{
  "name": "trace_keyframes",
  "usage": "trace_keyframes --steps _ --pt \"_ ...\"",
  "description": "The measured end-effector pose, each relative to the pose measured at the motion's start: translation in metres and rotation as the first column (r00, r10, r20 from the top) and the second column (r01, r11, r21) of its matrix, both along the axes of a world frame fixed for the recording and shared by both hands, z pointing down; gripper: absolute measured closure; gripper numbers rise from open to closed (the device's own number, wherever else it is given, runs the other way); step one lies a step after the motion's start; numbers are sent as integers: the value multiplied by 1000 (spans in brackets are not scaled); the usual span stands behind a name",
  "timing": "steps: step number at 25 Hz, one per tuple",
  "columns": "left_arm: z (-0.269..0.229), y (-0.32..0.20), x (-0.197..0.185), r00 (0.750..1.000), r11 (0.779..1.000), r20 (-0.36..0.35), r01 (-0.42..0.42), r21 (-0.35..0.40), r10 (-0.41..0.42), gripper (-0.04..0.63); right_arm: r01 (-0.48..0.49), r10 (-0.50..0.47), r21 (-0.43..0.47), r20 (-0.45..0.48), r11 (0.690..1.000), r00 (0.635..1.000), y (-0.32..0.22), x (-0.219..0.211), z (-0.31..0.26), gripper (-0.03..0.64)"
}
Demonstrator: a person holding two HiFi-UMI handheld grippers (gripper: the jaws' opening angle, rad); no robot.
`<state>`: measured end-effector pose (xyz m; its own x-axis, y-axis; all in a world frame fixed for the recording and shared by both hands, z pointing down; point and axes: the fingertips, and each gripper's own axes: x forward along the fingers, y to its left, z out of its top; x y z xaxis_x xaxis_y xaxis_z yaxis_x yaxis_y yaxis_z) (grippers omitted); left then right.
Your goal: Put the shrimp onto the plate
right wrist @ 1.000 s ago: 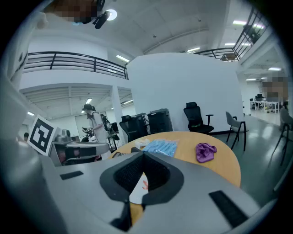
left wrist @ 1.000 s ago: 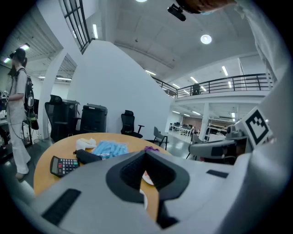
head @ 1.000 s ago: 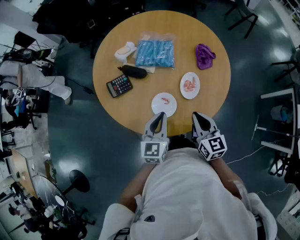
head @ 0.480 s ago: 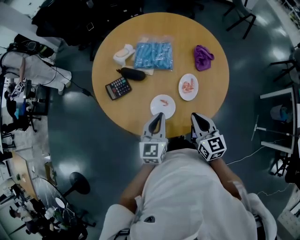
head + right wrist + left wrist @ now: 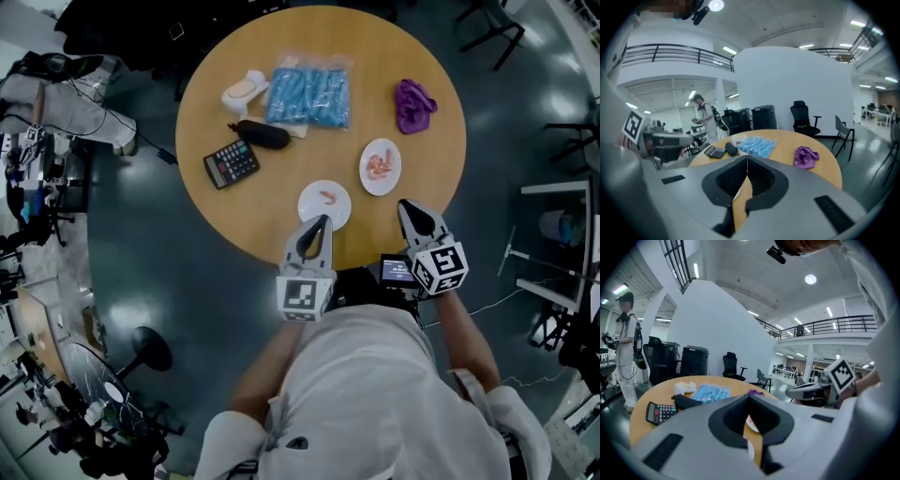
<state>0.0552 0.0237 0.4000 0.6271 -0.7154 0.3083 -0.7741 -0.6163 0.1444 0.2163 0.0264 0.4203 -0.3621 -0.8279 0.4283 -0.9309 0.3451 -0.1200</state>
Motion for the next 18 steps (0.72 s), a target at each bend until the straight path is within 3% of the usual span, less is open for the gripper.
trace_keyframes --steps 4,8,11,15,18 --pt "15 -9 7 1000 1000 -8 -12 -28 12 588 166 -191 -145 -188 975 963 -33 17 72 599" --pt "36 -11 13 1000 998 -9 -28 -61 27 588 300 -393 -334 -262 894 881 -53 23 152 597" --pt "47 -8 17 999 995 -9 -35 -88 34 588 375 -536 -431 -356 821 765 -61 23 185 595" --pt "61 -4 17 999 994 0 -50 -100 50 588 443 -674 -515 -472 734 568 -72 17 206 586" --pt "65 -2 15 999 992 -6 -43 -115 42 588 456 -737 -581 -488 674 468 -73 14 221 559"
